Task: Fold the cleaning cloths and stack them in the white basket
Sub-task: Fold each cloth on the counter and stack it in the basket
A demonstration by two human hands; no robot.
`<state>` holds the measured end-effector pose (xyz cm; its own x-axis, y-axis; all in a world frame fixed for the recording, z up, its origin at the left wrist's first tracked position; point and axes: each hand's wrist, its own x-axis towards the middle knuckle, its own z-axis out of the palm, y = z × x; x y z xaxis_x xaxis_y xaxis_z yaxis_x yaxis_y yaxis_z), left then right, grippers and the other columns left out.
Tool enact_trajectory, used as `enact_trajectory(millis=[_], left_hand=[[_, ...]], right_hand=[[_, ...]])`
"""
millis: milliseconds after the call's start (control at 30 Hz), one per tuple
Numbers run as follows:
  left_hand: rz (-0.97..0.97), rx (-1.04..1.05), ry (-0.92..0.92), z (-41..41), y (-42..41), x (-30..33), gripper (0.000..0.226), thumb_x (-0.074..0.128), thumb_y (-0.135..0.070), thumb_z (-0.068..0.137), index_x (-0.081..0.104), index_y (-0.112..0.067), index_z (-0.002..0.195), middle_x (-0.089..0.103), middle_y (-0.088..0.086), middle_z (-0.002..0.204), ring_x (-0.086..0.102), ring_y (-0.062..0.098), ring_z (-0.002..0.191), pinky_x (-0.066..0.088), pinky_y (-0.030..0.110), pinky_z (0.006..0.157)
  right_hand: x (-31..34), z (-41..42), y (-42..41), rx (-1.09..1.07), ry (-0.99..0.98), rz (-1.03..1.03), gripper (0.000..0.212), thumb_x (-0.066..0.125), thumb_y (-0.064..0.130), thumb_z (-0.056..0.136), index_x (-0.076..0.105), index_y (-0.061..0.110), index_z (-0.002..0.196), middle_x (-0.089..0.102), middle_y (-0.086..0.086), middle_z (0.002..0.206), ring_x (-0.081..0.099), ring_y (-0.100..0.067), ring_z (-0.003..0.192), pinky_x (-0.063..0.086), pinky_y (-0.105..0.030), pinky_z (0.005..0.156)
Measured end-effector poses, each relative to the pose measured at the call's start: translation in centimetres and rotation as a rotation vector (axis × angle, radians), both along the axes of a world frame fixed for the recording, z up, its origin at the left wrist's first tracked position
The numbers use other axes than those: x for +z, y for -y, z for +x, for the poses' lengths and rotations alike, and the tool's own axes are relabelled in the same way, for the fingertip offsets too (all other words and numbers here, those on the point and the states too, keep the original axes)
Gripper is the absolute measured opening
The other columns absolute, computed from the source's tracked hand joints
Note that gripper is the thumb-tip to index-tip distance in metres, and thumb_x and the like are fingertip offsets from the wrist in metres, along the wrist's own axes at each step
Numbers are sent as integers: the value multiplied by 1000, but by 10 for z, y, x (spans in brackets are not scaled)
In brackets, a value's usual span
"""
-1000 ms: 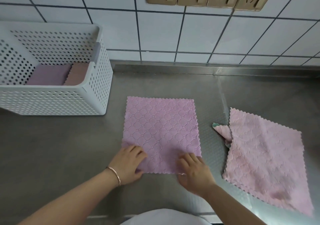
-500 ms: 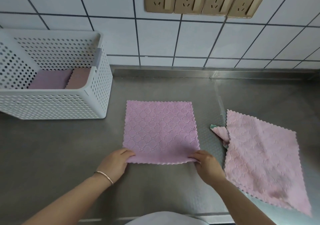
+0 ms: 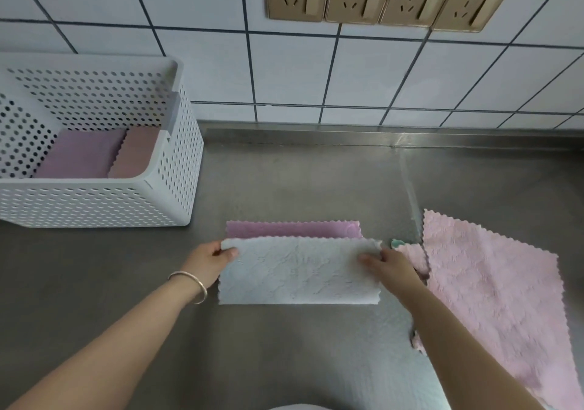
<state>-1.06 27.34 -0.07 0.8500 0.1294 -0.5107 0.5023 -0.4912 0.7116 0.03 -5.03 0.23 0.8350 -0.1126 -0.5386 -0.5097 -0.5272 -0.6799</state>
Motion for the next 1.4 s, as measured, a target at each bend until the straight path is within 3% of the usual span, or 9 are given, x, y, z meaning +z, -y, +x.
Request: enact_trajectory(millis=[200,533,700,867,1000,1133,1200,1300,1400], left_hand=[[146,108,-10,30,14,-22,29,53,-19,93,62,-6,117,66,13,113,59,25,97,34,23,76],[341,69,-44,47,12,-36,33,52,-26,93,60,-13,122,64,16,118,57,34,109,42,31,87],[395,79,-80,51,15,-35,29,52,-26,92,61,-4,108,64,19,111,58,34,103,38,28,77],[503,65,-95,51,17,-34,27,54,-34,89,60,-11,101,66,14,107,59,32,96,41,30,74],[653,199,132,41,23,-38,31,71,-31,74,54,-12,92,57,17,103,53,34,93,45,41,74],[727,-252,516,23,54,-46,39,62,-37,69,58,-21,104,59,8,113,55,33,103,46,44,83],[714,-620,494,14,77,-45,53,40,-51,78,53,-27,123,50,3,136,43,29,128,36,51,101],[740,-949,325,9,93,-51,78,11,-69,79,-11,-31,144,-25,-6,152,-24,23,141,-18,54,110],[751,-991,220,13,95,-55,92,11,-80,69,-28,-32,136,-39,-2,146,-39,24,133,-23,55,107]], right_hand=[[-16,34,-15,-1,-20,-205,23,54,23,92,53,5,76,46,-6,63,41,-20,67,26,-29,50],[-30,53,-21,9,-52,-344,28,54,28,91,66,4,98,66,-19,98,59,-32,95,33,-27,68],[-35,53,-26,-69,-67,-376,21,56,32,87,64,12,85,66,-15,90,61,-32,93,37,-28,68],[-31,50,-32,-162,-76,-385,28,59,32,86,54,12,106,64,-11,102,59,-30,100,42,-31,77],[-25,43,-31,-196,-71,-375,31,60,34,85,43,14,99,58,-7,92,59,-29,92,44,-34,76],[-25,20,-27,-145,-58,-407,38,59,35,82,45,12,108,57,-6,110,56,-26,98,40,-33,75],[-26,8,-28,-126,-55,-416,44,61,34,79,46,11,114,55,-5,115,54,-24,104,42,-33,79],[-26,-6,-30,-128,-104,-426,51,60,33,75,44,14,120,50,-3,120,52,-22,108,42,-34,83],[-26,-13,-32,-106,-192,-474,55,58,35,74,42,17,123,51,-2,122,53,-22,109,41,-32,80]])
